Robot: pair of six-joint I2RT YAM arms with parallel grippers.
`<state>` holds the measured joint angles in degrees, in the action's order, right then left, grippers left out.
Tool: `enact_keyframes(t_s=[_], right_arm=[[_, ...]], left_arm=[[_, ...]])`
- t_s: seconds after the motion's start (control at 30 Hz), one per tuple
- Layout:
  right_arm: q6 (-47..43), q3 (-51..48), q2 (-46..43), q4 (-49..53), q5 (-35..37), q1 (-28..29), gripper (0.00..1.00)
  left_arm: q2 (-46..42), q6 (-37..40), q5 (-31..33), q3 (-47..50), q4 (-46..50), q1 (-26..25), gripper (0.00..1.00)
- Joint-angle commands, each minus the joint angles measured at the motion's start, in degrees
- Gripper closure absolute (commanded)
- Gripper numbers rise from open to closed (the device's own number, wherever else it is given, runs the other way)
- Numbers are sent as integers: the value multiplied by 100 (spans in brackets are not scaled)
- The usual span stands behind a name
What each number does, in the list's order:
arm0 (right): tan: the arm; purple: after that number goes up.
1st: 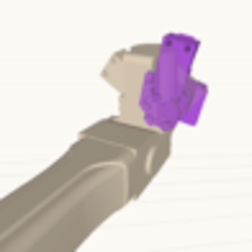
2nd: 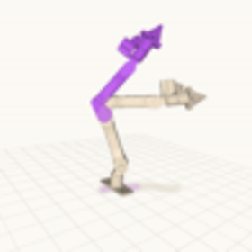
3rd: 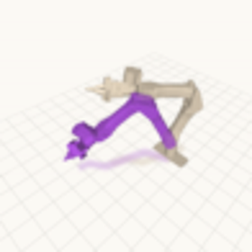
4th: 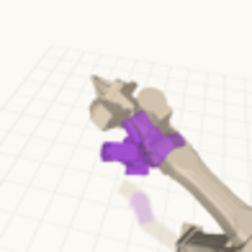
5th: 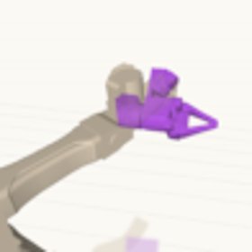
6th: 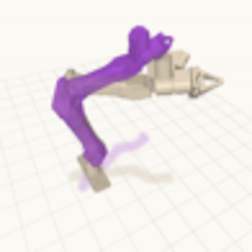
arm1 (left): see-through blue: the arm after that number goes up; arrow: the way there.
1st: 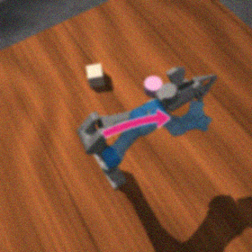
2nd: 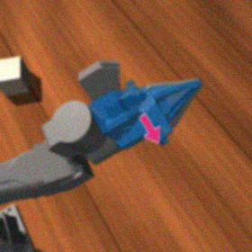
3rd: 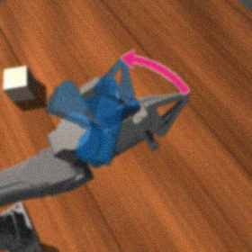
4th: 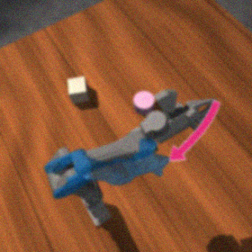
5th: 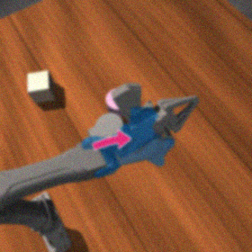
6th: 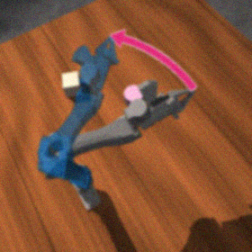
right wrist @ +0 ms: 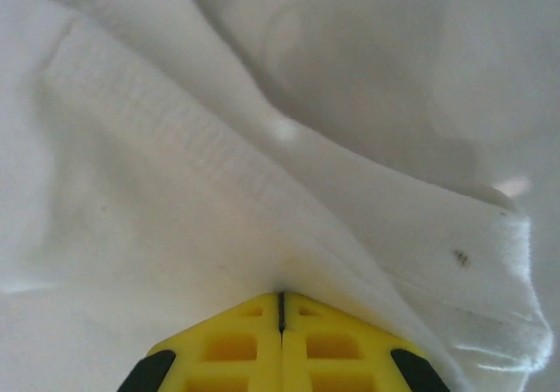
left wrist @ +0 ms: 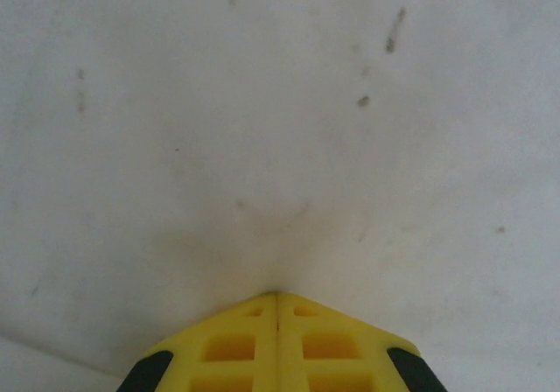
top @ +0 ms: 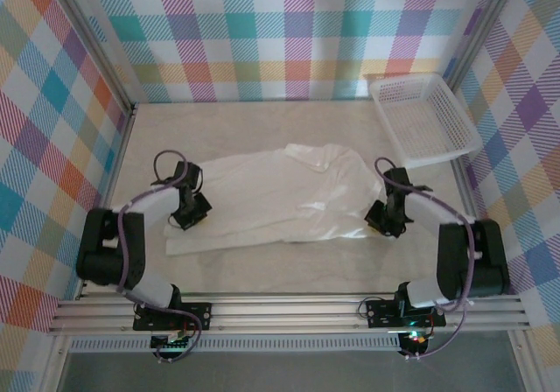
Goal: Fold the inside-out t-shirt
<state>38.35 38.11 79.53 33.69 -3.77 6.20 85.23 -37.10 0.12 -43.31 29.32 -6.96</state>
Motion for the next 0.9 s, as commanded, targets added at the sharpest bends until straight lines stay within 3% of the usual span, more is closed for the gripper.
enact_keyframes(t_s=[0.0, 0.1, 0.2, 0.27, 0.37, 0.47, 0.63, 0.77, 0.87], right_arm=[[361, -487, -623, 592, -476, 60, 100], [27, -183, -1218, 764, -537, 122, 97], [-486, 506, -1333, 277, -1057, 282, 84], [-776, 1068, -987, -101, -1279, 630, 75], [-1210, 1994, -45, -118, -576, 1348, 64], [-1268, 2847, 1011, 136, 170, 1520, 60], [-1188, 3563, 2191, -25, 476, 1673, 53], [-1020, 4007, 2949, -82, 280, 1681, 54], [-1022, 4035, 3050, -472, 14, 1683, 64]], left_arm=[[-901, -157, -291, 512, 558, 11, 100], [-1707, -61, -363, 425, 633, -26, 99], [-2150, 299, -922, 155, 276, -40, 68], [-2159, 530, -1309, -57, -1, -55, 57], [-1967, 748, -1462, -405, -41, -133, 50], [-1888, 847, -1355, -599, 7, -288, 46], [-1955, 851, -1209, -649, 56, -463, 35], [-1956, 843, -1146, -577, 124, -490, 32], [-2013, 849, -1117, -510, 148, -499, 32]])
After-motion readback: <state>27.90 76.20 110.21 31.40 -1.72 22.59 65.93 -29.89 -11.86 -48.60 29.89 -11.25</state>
